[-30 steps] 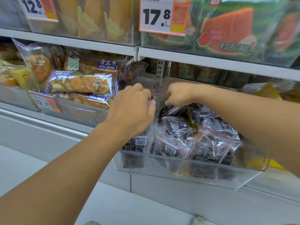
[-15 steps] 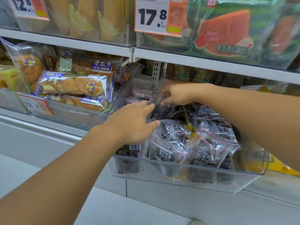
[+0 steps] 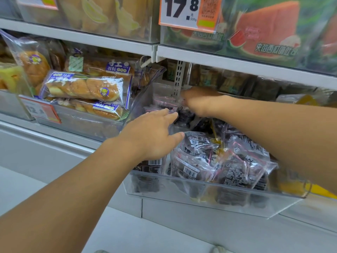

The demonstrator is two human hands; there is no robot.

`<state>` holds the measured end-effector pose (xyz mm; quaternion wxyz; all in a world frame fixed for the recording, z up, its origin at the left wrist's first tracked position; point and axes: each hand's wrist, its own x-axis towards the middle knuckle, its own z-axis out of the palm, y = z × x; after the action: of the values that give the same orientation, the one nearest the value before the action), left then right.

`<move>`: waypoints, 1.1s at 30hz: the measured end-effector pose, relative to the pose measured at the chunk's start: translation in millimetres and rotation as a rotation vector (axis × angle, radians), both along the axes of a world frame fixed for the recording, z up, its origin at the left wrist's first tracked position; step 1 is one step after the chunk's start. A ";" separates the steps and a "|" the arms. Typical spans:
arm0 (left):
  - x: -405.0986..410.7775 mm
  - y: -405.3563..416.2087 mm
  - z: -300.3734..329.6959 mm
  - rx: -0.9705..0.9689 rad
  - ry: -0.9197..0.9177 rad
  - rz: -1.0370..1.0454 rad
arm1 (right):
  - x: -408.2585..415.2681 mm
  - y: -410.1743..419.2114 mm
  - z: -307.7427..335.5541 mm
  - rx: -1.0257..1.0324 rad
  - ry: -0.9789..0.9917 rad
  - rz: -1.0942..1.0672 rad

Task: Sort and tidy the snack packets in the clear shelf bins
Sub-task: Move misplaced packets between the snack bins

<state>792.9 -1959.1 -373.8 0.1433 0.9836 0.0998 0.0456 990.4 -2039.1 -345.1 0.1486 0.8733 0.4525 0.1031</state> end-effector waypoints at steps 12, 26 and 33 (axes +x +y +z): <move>-1.3 -1.5 1.3 -0.003 0.010 0.006 | -5.4 -1.0 -2.8 0.190 -0.097 -0.162; -2.7 -2.2 1.7 -0.010 0.004 0.004 | -14.0 -43.9 18.9 0.068 0.298 -0.034; -1.3 -2.0 1.4 -0.006 0.002 0.013 | -9.7 -43.1 5.1 0.026 0.220 0.034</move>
<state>791.6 -1961.1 -372.4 0.1458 0.9826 0.1062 0.0452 980.8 -2082.2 -340.0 0.0849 0.8733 0.4794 0.0151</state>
